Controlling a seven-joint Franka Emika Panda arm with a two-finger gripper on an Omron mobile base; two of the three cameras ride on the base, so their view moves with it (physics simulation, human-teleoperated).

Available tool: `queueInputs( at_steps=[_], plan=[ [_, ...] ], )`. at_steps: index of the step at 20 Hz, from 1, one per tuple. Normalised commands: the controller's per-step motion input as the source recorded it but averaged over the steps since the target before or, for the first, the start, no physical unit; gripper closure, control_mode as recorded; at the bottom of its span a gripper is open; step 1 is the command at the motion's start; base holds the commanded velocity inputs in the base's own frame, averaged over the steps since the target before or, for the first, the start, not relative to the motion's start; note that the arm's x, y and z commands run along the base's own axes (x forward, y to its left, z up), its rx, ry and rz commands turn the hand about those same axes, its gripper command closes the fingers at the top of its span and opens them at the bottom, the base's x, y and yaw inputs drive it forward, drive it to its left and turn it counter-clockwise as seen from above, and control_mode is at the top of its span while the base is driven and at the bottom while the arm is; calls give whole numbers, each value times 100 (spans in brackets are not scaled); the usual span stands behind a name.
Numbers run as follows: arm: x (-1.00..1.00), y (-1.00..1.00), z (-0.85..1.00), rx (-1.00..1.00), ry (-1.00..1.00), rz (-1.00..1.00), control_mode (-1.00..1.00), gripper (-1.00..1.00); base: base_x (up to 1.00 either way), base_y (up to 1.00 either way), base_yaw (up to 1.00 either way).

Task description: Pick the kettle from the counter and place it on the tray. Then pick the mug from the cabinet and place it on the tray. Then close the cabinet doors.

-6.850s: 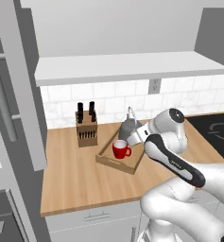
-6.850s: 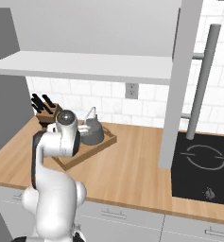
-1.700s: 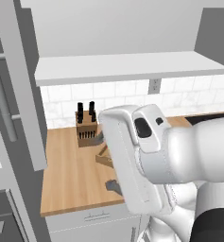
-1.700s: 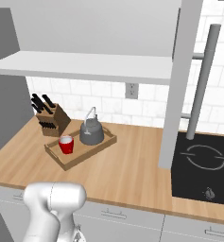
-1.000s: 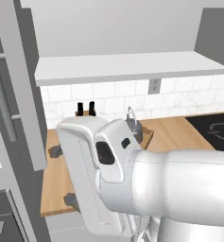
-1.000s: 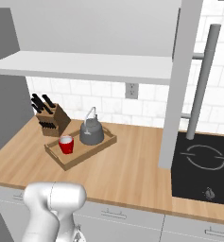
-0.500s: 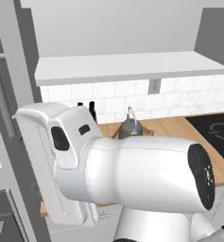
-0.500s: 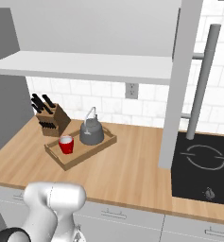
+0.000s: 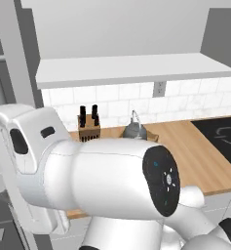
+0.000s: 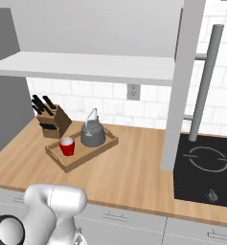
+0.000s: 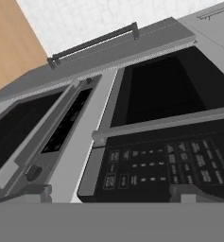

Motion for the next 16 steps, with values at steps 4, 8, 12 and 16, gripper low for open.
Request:
queueInputs(
  at_steps=[4,8,12,16],
  plan=[
    [39,27,0,0,0,-2,-100,-100,0,0,0],
    [59,12,-3,0,0,-6,-100,-100,0,0,0],
    [41,3,-7,0,0,-7,-100,-100,0,0,0],
    [40,1,-2,0,0,-5,-100,-100,0,0,0]
  ],
)
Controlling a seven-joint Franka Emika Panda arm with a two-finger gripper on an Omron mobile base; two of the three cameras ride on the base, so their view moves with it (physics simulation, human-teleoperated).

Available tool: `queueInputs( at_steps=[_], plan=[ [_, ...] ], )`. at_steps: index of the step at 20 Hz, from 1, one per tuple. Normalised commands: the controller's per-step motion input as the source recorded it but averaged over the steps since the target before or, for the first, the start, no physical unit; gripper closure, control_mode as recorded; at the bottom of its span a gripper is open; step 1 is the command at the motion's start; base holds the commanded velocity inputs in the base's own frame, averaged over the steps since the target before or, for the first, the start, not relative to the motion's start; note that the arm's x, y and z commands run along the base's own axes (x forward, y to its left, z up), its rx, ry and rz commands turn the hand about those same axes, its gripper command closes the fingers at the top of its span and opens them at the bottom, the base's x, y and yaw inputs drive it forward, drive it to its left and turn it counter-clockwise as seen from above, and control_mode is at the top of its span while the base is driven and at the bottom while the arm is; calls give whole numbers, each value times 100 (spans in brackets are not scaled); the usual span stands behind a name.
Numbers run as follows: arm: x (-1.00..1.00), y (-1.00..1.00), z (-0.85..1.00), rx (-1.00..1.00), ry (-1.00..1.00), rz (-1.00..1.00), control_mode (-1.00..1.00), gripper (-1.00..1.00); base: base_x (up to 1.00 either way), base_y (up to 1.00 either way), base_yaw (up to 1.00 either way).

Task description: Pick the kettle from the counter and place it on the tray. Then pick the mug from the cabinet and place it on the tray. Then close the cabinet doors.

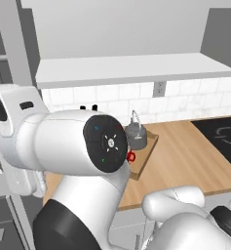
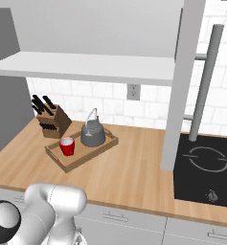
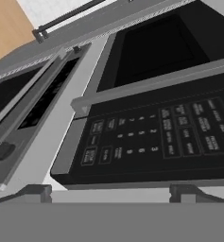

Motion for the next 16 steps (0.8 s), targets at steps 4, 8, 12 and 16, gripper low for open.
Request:
queueInputs(
  at_steps=[4,8,12,16],
  plan=[
    [47,0,0,0,0,-1,-100,-100,0,0,0],
    [41,-4,0,0,0,-1,-100,-100,0,0,0],
    [33,-33,0,0,0,-11,-100,-100,0,0,0],
    [24,-53,0,0,0,-20,-100,-100,0,0,0]
  ],
)
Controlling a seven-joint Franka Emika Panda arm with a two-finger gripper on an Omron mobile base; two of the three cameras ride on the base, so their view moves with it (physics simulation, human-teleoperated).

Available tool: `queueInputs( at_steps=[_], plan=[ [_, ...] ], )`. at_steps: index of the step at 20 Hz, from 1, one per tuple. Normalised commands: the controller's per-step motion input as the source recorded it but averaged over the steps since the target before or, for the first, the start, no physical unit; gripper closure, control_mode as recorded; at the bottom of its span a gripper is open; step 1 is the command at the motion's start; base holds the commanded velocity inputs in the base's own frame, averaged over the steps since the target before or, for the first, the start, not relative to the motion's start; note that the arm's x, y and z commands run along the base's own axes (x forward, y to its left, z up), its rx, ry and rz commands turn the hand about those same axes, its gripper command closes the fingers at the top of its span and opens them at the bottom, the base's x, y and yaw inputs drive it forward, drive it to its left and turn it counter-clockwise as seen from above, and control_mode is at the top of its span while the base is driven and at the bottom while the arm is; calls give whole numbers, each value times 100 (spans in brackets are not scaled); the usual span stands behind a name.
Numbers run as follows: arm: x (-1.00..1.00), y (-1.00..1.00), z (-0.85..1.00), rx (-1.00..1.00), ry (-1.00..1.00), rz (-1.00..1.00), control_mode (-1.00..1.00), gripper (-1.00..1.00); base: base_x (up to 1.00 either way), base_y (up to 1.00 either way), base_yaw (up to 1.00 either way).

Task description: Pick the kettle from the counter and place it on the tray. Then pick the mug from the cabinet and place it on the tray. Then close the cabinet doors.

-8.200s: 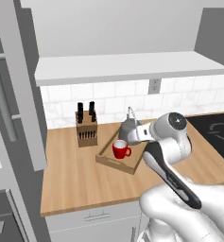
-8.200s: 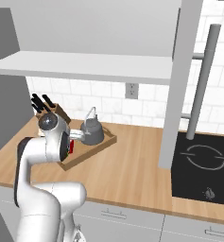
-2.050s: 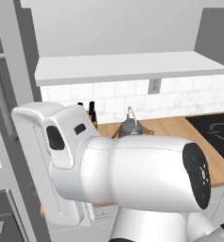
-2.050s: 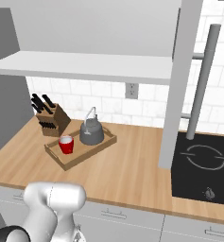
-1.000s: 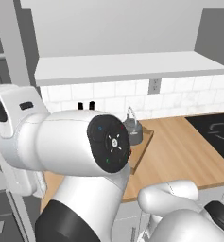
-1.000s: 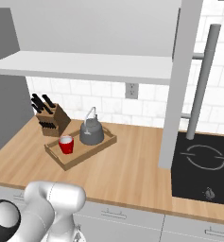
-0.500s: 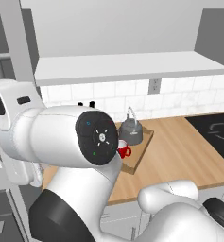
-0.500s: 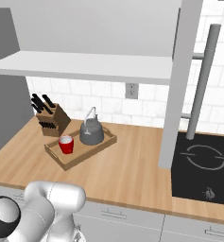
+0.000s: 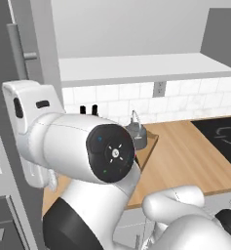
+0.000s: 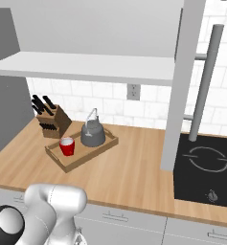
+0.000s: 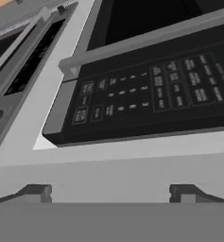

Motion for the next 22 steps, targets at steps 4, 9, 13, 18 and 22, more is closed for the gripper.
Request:
queueInputs(
  at_steps=[4,9,13,18,22],
  plan=[
    [27,-57,0,0,0,-23,-100,-100,0,0,0],
    [31,-64,0,0,0,-23,-100,-100,0,0,0],
    [40,-60,0,0,0,-22,-100,-100,0,0,0],
    [40,-63,0,0,1,-24,-100,-100,0,0,0],
    [45,-64,0,0,8,-25,-100,-100,0,0,0]
  ],
)
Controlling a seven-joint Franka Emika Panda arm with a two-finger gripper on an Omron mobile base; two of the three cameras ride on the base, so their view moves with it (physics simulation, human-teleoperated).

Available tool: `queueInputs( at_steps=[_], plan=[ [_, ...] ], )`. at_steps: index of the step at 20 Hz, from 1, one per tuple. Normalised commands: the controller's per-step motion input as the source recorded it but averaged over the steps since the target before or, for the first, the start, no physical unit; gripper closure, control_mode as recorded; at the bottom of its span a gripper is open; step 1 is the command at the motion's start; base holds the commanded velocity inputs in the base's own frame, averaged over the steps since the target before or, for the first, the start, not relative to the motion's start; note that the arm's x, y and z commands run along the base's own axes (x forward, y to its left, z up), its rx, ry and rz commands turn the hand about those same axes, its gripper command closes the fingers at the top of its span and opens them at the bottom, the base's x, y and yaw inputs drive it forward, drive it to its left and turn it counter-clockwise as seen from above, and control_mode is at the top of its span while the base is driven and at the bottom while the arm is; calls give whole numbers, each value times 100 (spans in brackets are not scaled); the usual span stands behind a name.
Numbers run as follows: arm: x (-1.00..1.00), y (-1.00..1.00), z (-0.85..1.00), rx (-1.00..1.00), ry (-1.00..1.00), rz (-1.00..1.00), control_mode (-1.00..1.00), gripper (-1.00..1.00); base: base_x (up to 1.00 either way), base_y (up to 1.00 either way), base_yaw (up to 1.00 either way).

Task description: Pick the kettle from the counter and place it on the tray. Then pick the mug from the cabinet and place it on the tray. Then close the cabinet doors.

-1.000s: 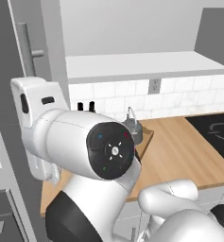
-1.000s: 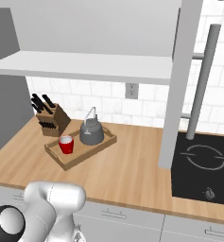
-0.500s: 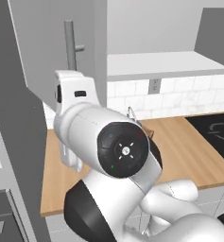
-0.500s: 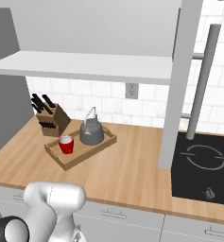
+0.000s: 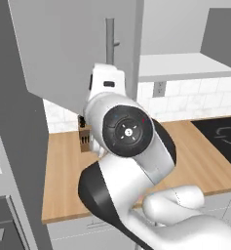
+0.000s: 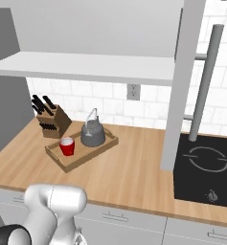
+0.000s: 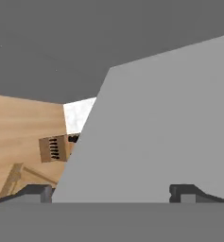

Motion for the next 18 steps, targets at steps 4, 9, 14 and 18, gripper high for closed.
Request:
queueInputs(
  at_steps=[4,9,14,18],
  plan=[
    [52,-59,0,0,13,-26,-100,-100,0,0,0],
    [57,-48,0,-1,16,-23,-100,-100,0,0,0],
    [50,-35,0,-6,8,-23,-100,-100,0,0,0],
    [51,-36,-4,-5,0,-17,-100,-100,0,0,0]
  ],
)
